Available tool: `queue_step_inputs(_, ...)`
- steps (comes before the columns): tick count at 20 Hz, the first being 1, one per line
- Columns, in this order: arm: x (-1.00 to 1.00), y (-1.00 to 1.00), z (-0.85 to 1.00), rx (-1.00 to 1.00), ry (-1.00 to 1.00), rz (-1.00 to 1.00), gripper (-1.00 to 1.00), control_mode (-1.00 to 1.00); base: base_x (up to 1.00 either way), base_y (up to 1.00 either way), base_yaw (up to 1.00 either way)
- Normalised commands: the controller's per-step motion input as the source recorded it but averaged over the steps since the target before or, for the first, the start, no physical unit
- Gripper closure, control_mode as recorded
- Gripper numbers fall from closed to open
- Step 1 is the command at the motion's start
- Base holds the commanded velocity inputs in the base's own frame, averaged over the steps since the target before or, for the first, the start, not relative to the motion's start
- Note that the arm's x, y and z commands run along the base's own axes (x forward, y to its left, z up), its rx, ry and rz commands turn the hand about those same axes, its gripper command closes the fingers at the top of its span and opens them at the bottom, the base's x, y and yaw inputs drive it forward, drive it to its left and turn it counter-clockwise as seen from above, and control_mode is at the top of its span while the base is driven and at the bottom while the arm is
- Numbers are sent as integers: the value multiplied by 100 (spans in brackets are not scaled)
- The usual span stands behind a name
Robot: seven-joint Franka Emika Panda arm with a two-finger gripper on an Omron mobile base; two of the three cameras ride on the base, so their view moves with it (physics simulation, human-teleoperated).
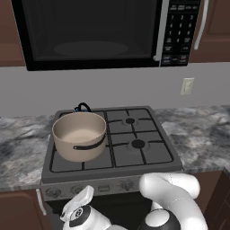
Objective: Pick the kettle from the cabinet and place it on a stove burner. Then pick the pot from the counter and place it on another stove burner. Finally, turn both burners on.
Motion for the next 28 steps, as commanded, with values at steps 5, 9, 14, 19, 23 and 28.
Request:
queue_step_inputs(5,-15,0,0,1,0,0,-100,-100,0,0,0)
queue_step_inputs(9,-36,0,0,0,-1,0,-100,-100,0,0,0)
queue_step_inputs(14,-54,2,3,0,-5,0,-100,-100,0,0,0)
queue_step_inputs(19,-51,19,10,0,-6,2,-100,-100,0,0,0)
queue_step_inputs(23,-31,11,14,14,-5,7,-100,-100,0,0,0)
queue_step_inputs(28,-17,3,0,23,-9,4,-100,-100,0,0,0)
